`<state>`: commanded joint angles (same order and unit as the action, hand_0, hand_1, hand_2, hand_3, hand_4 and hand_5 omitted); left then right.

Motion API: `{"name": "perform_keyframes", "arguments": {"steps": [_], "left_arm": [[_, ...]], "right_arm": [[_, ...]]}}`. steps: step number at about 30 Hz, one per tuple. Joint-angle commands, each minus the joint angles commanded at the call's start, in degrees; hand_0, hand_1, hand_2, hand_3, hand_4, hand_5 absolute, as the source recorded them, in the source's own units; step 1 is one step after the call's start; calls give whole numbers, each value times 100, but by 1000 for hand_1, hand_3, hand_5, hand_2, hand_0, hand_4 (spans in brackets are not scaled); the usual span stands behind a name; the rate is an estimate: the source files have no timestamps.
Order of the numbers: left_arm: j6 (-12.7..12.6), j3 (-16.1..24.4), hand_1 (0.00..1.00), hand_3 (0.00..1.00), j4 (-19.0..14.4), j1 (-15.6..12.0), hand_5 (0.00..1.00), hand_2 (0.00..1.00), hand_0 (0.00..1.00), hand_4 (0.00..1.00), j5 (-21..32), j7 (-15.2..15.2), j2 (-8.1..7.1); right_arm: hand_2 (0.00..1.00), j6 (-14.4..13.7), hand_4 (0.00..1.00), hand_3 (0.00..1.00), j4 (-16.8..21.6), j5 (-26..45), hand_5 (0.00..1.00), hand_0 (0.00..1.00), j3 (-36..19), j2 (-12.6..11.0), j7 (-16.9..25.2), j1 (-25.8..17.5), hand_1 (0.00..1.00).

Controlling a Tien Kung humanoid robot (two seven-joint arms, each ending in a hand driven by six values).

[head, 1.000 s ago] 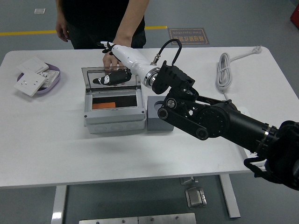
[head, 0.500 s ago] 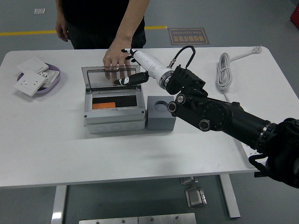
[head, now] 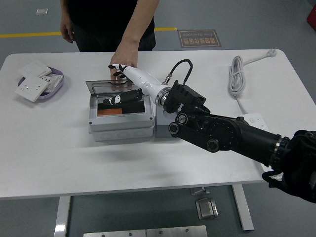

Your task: Pick up the cylinder from the cube,place it in the box,flap close box

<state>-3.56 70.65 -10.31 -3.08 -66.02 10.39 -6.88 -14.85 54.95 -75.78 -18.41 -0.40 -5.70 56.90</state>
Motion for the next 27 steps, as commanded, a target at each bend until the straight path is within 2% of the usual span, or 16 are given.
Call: {"name": "perform_keyframes", "arguments": {"steps": [15,27], "left_arm": [[-20,-37,596,576,0,-37,316,548,575,579,98,-30,1],[-41,-35,596,577,0,-64,317,548,575,580,136,-31,25]], "right_arm": [[813,70,975,918,614,-176,442,886,183,-529,-135,-80,793],[808,78,965,912,1279,-218,439,885,316,-914,-293,-140,787]]}}
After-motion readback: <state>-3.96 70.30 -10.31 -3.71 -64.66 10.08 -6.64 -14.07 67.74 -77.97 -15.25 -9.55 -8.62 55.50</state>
